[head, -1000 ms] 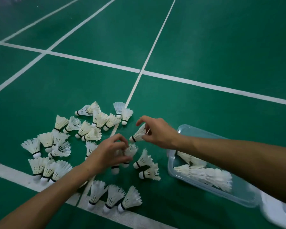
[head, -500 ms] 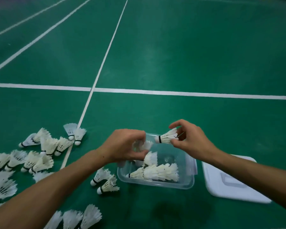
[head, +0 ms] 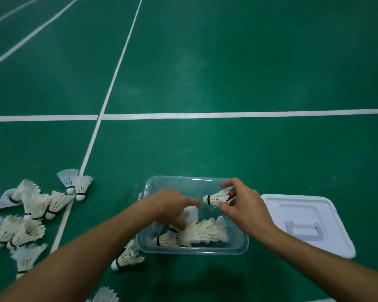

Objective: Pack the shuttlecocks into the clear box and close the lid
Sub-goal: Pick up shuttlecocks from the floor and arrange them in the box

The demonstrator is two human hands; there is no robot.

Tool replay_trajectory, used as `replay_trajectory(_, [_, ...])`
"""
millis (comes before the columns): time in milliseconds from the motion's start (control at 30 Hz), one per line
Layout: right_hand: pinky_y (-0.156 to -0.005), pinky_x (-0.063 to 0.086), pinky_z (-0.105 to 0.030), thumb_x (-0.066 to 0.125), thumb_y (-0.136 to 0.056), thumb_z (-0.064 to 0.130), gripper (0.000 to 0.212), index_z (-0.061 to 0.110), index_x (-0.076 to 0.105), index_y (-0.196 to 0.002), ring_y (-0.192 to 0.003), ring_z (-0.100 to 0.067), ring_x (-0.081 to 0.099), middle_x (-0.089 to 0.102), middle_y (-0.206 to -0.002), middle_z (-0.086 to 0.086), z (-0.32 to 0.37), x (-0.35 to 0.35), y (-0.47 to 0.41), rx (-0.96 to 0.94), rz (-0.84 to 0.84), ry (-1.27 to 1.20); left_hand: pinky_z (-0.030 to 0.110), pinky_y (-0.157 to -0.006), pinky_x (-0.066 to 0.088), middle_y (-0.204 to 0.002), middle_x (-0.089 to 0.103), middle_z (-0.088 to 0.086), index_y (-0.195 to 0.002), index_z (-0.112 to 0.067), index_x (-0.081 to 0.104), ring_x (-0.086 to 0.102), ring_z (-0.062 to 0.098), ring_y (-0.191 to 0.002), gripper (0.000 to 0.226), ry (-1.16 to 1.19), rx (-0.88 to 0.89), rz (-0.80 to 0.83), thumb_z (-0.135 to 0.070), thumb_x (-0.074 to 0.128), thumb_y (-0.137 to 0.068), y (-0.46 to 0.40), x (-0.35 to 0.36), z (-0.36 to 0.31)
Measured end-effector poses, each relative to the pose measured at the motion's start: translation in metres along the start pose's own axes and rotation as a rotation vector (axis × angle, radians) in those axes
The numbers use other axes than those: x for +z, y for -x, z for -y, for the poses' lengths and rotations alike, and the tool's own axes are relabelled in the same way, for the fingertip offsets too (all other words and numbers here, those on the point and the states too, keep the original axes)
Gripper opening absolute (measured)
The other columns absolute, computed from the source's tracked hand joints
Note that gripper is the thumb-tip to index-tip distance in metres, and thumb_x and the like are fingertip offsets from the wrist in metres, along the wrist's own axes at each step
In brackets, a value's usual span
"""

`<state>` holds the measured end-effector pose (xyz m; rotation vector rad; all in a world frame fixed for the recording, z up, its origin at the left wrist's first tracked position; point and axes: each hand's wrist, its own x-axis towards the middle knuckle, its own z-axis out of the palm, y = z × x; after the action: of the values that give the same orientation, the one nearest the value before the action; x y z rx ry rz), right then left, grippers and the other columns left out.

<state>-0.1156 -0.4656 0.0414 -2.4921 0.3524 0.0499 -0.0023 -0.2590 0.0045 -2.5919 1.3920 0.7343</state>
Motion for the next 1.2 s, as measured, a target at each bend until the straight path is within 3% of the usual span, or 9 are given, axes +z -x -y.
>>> replay_trajectory(100, [-0.072, 0.058, -0.038, 0.074, -0.088, 0.027, 0.041, 0.037, 0.055, -0.123, -0.086, -0.013, 0.070, 0.071, -0.101, 0.013, -0.002, 0.003, 0.003, -0.015, 0.013, 0.081, 0.032, -0.066, 0.041, -0.073, 0.047, -0.012, -0.139, -0.046, 0.049, 0.055, 0.022, -0.080, 0.058, 0.009, 0.000, 0.038, -0.050, 0.072, -0.086, -0.004, -0.004, -0.003])
replay_trajectory(267, [-0.074, 0.057, -0.038, 0.072, -0.089, 0.029, 0.045, 0.036, 0.052, -0.129, -0.090, -0.016, 0.068, 0.072, -0.104, 0.013, 0.004, 0.011, -0.003, -0.053, 0.055, 0.182, 0.036, -0.074, 0.048, -0.094, 0.061, -0.006, -0.133, -0.041, 0.053, 0.055, 0.021, -0.086, 0.053, 0.087, -0.035, -0.001, -0.052, 0.072, -0.084, 0.000, -0.007, 0.005])
replay_trajectory(367, [-0.075, 0.058, -0.040, 0.073, -0.089, 0.029, 0.048, 0.036, 0.051, -0.130, -0.088, -0.017, 0.068, 0.072, -0.100, 0.011, 0.007, 0.017, -0.014, -0.061, 0.078, 0.227, 0.039, -0.079, 0.055, -0.087, 0.058, -0.010, -0.129, -0.041, 0.054, 0.056, 0.020, -0.084, 0.051, 0.110, -0.047, -0.009, -0.054, 0.072, -0.083, 0.007, -0.008, 0.009])
replay_trajectory(500, [-0.077, 0.059, -0.045, 0.079, -0.087, 0.021, 0.053, 0.029, 0.051, -0.131, -0.084, -0.017, 0.068, 0.069, -0.094, 0.008, 0.011, 0.028, -0.028, -0.058, 0.190, 0.108, 0.037, -0.078, 0.053, -0.080, 0.053, -0.013, -0.128, -0.041, 0.055, 0.054, 0.020, -0.081, 0.048, 0.099, -0.054, -0.017, -0.053, 0.071, -0.084, 0.013, -0.012, 0.007])
replay_trajectory(633, [-0.075, 0.057, -0.039, 0.080, -0.086, 0.009, 0.055, 0.022, 0.052, -0.132, -0.085, -0.019, 0.066, 0.066, -0.092, 0.002, 0.013, 0.045, -0.035, -0.060, 0.283, 0.011, 0.035, -0.076, 0.051, -0.075, 0.049, -0.015, -0.126, -0.039, 0.057, 0.055, 0.019, -0.081, 0.046, 0.091, -0.064, -0.014, -0.054, 0.070, -0.085, 0.018, -0.013, 0.004])
replay_trajectory(800, [-0.074, 0.054, -0.031, 0.080, -0.088, 0.007, 0.047, 0.021, 0.054, -0.126, -0.085, -0.015, 0.063, 0.060, -0.092, 0.008, 0.008, 0.061, -0.039, -0.054, 0.300, -0.033, 0.036, -0.074, 0.051, -0.089, 0.060, -0.008, -0.127, -0.036, 0.056, 0.057, 0.020, -0.082, 0.046, 0.070, -0.060, -0.021, -0.053, 0.069, -0.085, 0.021, -0.014, 0.000])
replay_trajectory(967, [-0.072, 0.054, -0.023, 0.079, -0.089, 0.003, 0.043, 0.024, 0.054, -0.116, -0.084, -0.012, 0.065, 0.062, -0.094, 0.006, 0.003, 0.075, -0.038, -0.027, 0.319, -0.045, 0.034, -0.071, 0.044, -0.085, 0.058, -0.009, -0.135, -0.037, 0.049, 0.055, 0.020, -0.082, 0.054, 0.081, -0.045, -0.030, -0.050, 0.069, -0.087, 0.022, -0.012, -0.002])
replay_trajectory(1100, [-0.075, 0.057, -0.028, 0.077, -0.087, 0.001, 0.043, 0.028, 0.055, -0.112, -0.085, -0.012, 0.064, 0.064, -0.099, 0.002, 0.001, 0.082, -0.044, -0.012, 0.297, -0.026, 0.034, -0.069, 0.039, -0.072, 0.050, -0.010, -0.136, -0.035, 0.046, 0.054, 0.021, -0.082, 0.055, 0.155, -0.071, -0.100, -0.048, 0.069, -0.088, 0.024, -0.015, -0.002])
replay_trajectory(1200, [-0.072, 0.056, -0.031, 0.075, -0.087, 0.001, 0.044, 0.028, 0.055, -0.117, -0.077, -0.010, 0.060, 0.064, -0.091, 0.003, -0.003, 0.084, -0.043, -0.023, 0.317, -0.016, 0.035, -0.067, 0.040, -0.081, 0.059, -0.010, -0.131, -0.035, 0.047, 0.059, 0.021, -0.086, 0.055, 0.219, -0.078, -0.166, -0.052, 0.072, -0.085, 0.028, -0.018, -0.002])
